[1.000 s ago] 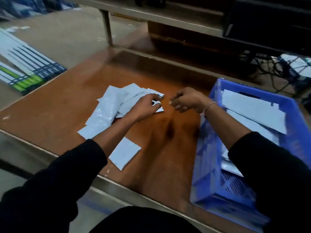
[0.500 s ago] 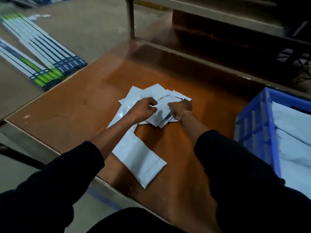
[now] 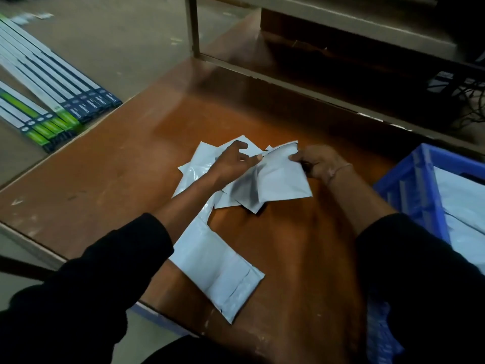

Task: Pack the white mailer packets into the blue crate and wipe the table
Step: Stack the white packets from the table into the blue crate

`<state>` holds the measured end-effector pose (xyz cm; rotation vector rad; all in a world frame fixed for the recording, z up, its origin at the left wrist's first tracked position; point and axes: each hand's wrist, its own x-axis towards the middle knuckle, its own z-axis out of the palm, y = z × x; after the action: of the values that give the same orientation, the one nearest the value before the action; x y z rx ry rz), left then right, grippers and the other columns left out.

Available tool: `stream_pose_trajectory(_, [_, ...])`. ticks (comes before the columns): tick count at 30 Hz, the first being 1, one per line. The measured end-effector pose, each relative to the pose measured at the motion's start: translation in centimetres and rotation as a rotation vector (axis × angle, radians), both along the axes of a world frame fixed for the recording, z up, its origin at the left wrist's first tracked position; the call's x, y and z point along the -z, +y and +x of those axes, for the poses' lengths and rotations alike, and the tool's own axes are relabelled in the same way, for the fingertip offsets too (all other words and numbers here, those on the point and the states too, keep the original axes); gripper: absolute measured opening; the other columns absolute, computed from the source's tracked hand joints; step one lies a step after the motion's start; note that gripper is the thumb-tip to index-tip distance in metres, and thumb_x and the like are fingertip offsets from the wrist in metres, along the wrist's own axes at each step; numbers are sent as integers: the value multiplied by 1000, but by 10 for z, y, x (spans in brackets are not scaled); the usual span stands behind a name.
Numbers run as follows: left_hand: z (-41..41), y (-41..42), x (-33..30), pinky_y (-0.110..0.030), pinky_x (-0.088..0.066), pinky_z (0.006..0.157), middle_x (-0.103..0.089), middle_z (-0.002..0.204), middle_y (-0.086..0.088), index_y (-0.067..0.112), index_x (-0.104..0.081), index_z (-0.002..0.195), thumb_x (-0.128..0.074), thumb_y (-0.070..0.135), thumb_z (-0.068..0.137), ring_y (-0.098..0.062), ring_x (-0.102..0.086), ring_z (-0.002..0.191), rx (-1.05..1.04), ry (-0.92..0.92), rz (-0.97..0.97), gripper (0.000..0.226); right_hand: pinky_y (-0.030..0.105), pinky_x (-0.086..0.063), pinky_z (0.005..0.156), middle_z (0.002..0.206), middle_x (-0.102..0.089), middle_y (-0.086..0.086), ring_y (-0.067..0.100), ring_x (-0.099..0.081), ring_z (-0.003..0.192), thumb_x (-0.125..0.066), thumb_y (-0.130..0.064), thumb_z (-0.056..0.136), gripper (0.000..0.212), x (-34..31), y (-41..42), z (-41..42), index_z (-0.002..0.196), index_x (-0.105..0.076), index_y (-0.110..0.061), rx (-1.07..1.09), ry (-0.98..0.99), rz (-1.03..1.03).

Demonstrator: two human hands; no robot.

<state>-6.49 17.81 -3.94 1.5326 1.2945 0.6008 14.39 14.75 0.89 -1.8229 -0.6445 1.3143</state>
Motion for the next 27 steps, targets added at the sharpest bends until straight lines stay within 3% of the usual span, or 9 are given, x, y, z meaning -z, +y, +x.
stream_pose_trajectory(2, [10, -1, 0, -40, -60, 95, -69, 123, -7, 19, -47, 140, -77, 50, 86, -24, -71, 107, -4, -165, -204, 69, 40, -52, 86, 96, -65, 12, 28, -62, 93, -60, 5, 92, 15, -11, -3, 8, 82, -60, -6, -31, 6, -25])
stream_pose_trajectory(4, [19, 0, 2, -31, -63, 83, -72, 115, -8, 6, -59, 129, -75, 36, 91, -25, -72, 105, 25, -335, -362, 51, 37, -54, 79, 88, -62, 8, 22, -61, 79, -59, 5, 93, 16, -15, -6, 12, 82, -59, -7, -27, 9, -38])
stream_pose_trajectory(7, [22, 6, 6, -30, -62, 82, -75, 114, -9, 3, -70, 116, -75, 18, 92, -25, -72, 106, -11, -392, -301, 29, 31, -54, 61, 89, -64, 7, 18, -60, 73, -62, -2, 93, 13, -8, -5, 12, 83, -59, -10, -24, 24, -46])
stream_pose_trajectory(12, [-1, 23, 1, -28, -62, 79, -70, 121, -5, 12, -58, 130, -73, 9, 91, -20, -70, 103, -116, -327, -154, 42, 23, -45, 40, 67, -47, 12, 19, -49, 49, -62, -24, 95, 25, 37, 1, 3, 75, -51, -13, 35, -51, -93])
stream_pose_trajectory(14, [-16, 28, 4, -38, -60, 89, -66, 129, -5, 19, -54, 136, -72, 15, 92, -25, -68, 109, -129, -248, -111, 48, 28, -50, 51, 80, -57, 13, 25, -59, 62, -79, -33, 76, 31, 62, 6, -3, 82, -56, -12, 43, -238, -113])
stream_pose_trajectory(16, [-26, 29, 7, -39, -60, 87, -64, 127, 2, 24, -53, 137, -69, 19, 93, -21, -66, 105, -123, -195, -73, 48, 34, -58, 65, 112, -65, 13, 30, -69, 93, -90, -42, 54, 79, 70, 7, -18, 117, -57, -8, 60, -437, -119])
stream_pose_trajectory(19, [-35, 23, 7, -23, -50, 68, -57, 115, 8, 28, -49, 138, -60, 20, 100, -9, -59, 90, -123, -124, -30, 40, 32, -54, 89, 141, -49, 14, 32, -56, 124, -91, -23, 66, 111, 65, 2, -44, 150, -21, -5, 90, -526, -107])
stream_pose_trajectory(23, [-42, 20, 12, -25, -51, 71, -58, 122, 0, 27, -47, 138, -57, 21, 102, -11, -60, 92, -141, -136, 0, 38, 27, -53, 80, 133, -56, 13, 30, -60, 118, -78, 1, 76, 92, 65, 3, -45, 150, -23, -4, 167, -450, -63])
stream_pose_trajectory(27, [-44, 18, 11, -30, -54, 78, -59, 124, -2, 25, -47, 137, -56, 24, 102, -16, -62, 99, -174, -154, 24, 36, 29, -56, 72, 119, -65, 10, 33, -67, 107, -69, -6, 64, 71, 64, 8, -9, 133, -52, -3, 170, -359, 62])
